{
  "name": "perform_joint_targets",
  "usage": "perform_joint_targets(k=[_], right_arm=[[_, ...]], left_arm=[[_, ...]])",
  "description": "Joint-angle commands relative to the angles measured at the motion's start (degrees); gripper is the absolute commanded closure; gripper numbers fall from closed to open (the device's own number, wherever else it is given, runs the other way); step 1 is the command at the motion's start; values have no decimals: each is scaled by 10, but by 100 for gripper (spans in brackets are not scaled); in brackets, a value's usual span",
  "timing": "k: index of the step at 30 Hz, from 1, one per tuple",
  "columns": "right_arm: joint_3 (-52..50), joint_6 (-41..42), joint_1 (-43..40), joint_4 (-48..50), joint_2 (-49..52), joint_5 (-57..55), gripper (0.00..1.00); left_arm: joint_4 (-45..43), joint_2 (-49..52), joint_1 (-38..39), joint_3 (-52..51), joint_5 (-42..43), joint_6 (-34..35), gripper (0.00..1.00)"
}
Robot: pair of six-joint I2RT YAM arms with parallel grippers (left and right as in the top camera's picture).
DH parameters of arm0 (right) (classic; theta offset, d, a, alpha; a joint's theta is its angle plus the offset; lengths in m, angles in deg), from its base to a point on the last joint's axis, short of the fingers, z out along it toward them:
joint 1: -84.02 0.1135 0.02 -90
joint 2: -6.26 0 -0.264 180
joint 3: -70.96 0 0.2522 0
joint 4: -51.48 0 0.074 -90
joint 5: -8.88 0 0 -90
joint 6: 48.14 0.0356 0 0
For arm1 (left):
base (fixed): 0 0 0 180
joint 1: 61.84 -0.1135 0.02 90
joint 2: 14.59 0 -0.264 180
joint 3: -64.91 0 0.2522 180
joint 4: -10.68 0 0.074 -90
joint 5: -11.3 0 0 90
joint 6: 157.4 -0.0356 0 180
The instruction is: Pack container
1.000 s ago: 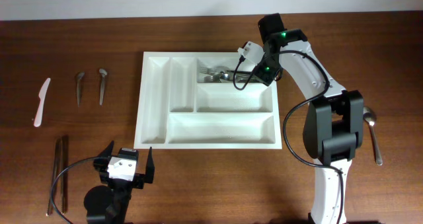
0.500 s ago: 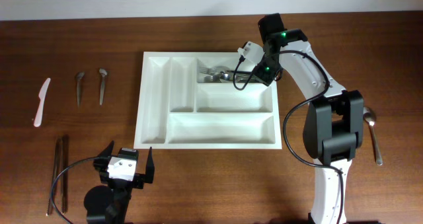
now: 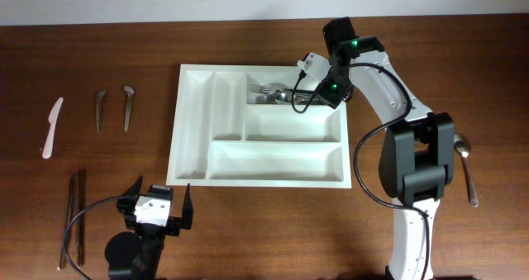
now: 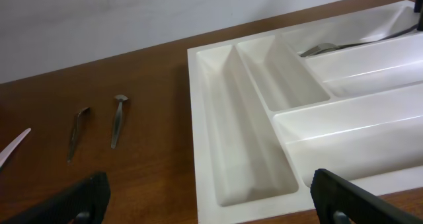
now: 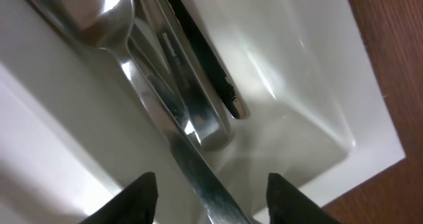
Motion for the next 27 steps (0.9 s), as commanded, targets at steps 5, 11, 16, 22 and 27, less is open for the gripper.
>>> perform_joint_targets(k=[5, 11, 16, 22, 27], right_arm=[[8, 1, -2, -2, 18, 11, 53], [8, 1, -2, 1, 18, 9, 59], [8, 1, -2, 3, 18, 8, 68], [8, 1, -2, 3, 18, 5, 76], [8, 1, -2, 5, 18, 5, 80]], left_arm=[[1, -4, -3, -2, -4, -7, 1], [1, -4, -3, -2, -4, -7, 1], [1, -4, -3, -2, -4, -7, 1], [1, -4, -3, -2, -4, -7, 1], [1, -4, -3, -2, -4, -7, 1]])
